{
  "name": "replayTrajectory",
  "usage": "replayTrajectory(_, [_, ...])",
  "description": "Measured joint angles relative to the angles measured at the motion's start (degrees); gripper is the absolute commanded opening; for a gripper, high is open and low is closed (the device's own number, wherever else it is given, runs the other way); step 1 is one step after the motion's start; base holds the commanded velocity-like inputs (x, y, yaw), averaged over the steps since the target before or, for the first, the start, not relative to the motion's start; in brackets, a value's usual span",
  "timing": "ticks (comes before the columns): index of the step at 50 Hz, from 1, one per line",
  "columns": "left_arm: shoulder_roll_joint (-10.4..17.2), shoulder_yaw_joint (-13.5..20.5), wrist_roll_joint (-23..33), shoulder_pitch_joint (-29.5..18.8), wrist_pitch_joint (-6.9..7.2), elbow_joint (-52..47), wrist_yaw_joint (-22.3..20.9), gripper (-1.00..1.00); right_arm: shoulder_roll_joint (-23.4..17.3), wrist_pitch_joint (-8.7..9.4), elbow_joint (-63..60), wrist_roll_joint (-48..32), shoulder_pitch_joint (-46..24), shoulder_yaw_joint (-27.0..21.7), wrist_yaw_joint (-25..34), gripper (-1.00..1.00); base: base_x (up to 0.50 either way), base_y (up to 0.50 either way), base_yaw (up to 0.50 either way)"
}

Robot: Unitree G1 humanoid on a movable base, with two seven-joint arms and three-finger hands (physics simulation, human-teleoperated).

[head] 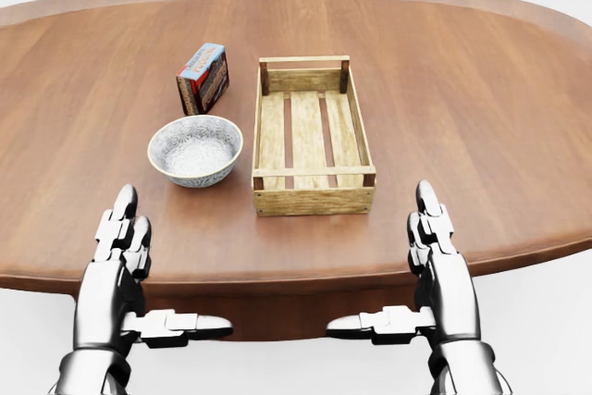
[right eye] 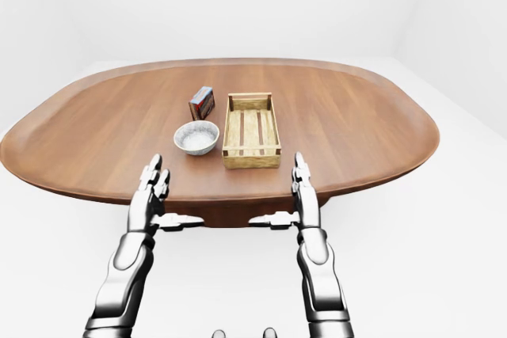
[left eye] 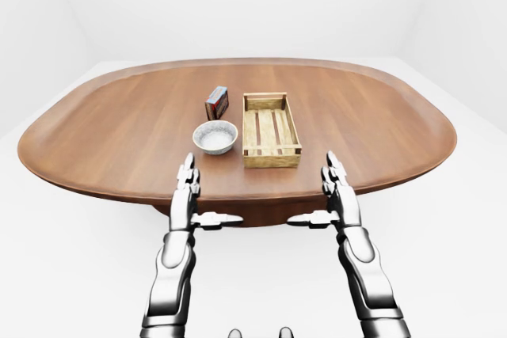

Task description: Pick up the bowl on the left and put it in the tray.

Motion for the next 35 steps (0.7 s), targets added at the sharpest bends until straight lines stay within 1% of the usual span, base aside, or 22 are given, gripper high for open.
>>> replayTrajectory(6, [0.69,1.73,-1.84,-0.44,0.40,-0.71,-0.89,1.00,-0.32,1.26,-1.26,-0.40,0.07,-0.51,0.40,1.00,0.00,0.00,0.00])
replayTrajectory(15, [1.43,3.88,-5.33,-0.40,1.39,-3.38,-2.19,1.00,-0.60,2.95,-2.75,-1.02,0.13,-0.93,0.76,1.00,0.00,0.00,0.00])
replayTrajectory(17, [1.61,4.39,-6.08,-0.36,1.81,-4.29,-2.38,1.00,-0.65,3.48,-3.31,-1.17,0.20,-0.99,0.83,1.00,0.00,0.00,0.00])
replayTrajectory(20, [1.95,5.32,-7.29,-0.33,2.83,-6.03,-2.58,1.00,-0.72,4.32,-4.46,-1.41,0.35,-1.07,0.97,1.00,0.00,0.00,0.00])
replayTrajectory(25, [2.58,7.12,-9.36,-0.35,4.78,-9.06,-2.78,1.00,-0.82,4.32,-6.72,-1.88,0.57,-1.17,1.21,1.00,0.00,0.00,0.00])
replayTrajectory(35, [3.84,10.92,-13.15,-0.32,4.78,-15.67,-2.74,1.00,-1.04,4.32,-12.38,-3.14,0.32,-1.25,1.79,1.00,0.00,0.00,0.00])
